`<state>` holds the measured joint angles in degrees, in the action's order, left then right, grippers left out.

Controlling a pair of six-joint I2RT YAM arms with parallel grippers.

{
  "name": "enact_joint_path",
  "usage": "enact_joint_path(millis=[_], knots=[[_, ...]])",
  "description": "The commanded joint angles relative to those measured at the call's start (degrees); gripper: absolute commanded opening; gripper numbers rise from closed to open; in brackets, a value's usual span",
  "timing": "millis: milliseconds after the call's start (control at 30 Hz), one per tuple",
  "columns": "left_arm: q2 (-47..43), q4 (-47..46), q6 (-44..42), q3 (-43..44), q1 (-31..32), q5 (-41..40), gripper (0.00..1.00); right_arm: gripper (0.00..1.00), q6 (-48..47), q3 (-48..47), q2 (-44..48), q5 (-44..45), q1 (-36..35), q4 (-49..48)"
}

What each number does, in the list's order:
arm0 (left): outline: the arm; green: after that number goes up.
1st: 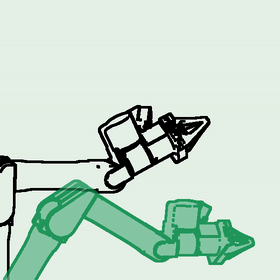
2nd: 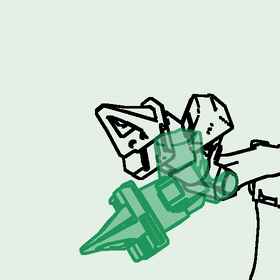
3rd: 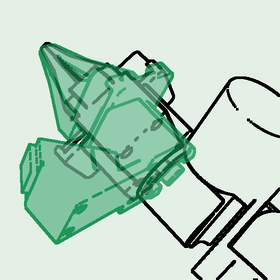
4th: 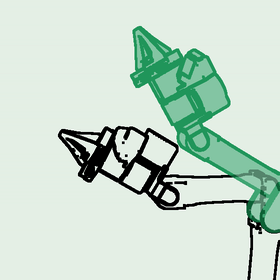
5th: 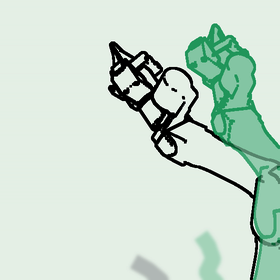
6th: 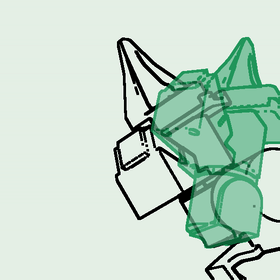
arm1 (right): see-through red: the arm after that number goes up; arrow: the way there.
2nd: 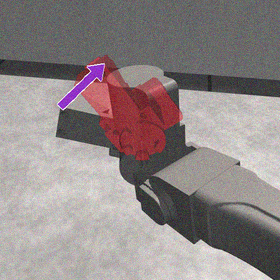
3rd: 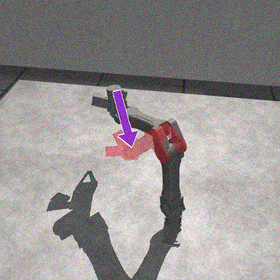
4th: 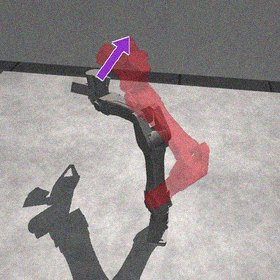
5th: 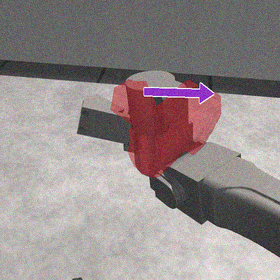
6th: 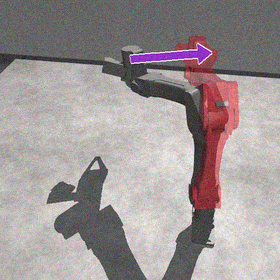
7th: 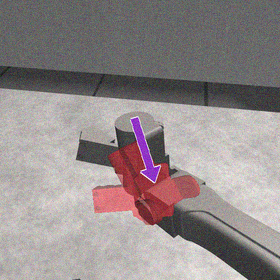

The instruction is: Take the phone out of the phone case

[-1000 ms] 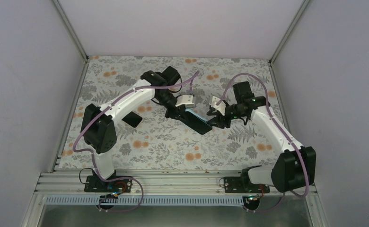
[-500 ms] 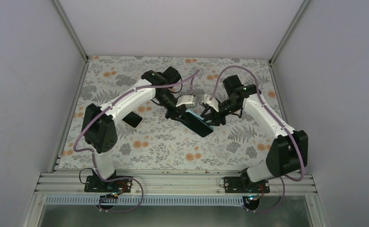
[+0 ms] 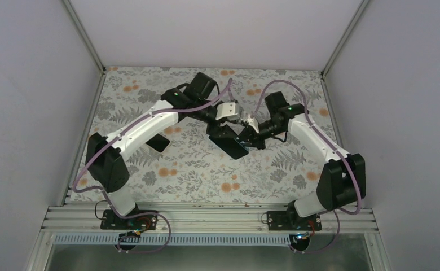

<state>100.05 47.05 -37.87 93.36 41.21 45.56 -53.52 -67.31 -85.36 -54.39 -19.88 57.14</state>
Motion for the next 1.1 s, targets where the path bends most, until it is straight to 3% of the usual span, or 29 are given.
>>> enact_joint_path(millis=[0, 133, 300, 433, 600, 800, 933, 1067], knots=[[-5.15, -11.24, 2.47, -0.97, -1.37, -3.88, 0.59, 0.04, 1.69, 1.04, 2.40, -4.86, 4.74, -1.51], [-8.96, -11.84, 2.78, -2.71, -2.15, -8.04, 0.65, 0.04, 3.31, 1.05, 2.05, -3.53, 8.79, -2.04], [-14.60, -25.82, 7.97, -13.11, -1.29, -18.78, 0.74, 0.04, 12.64, -1.30, 0.25, -2.46, 10.76, -8.04], [-13.72, -36.06, 9.60, -17.49, 2.07, -29.26, 0.75, 0.04, 27.69, -7.00, -2.77, -1.40, 10.81, -16.49], [-10.21, -44.38, 11.89, -17.33, 4.32, -37.62, 0.75, 0.04, 45.22, -16.25, -7.16, 6.82, 10.82, -25.34], [-8.04, -52.05, 17.22, -18.82, 4.53, -46.18, 0.75, 0.04, 51.63, -26.23, -15.21, 16.70, 10.50, -25.63], [-5.06, -53.33, 19.35, -17.87, 4.74, -50.31, 0.75, 0.04, 53.88, -26.42, -16.50, 17.47, 10.17, -27.92], [-1.34, -53.37, 21.28, -14.53, 4.80, -49.23, 0.75, 0.04, 55.96, -25.80, -16.33, 18.97, 10.06, -30.37]])
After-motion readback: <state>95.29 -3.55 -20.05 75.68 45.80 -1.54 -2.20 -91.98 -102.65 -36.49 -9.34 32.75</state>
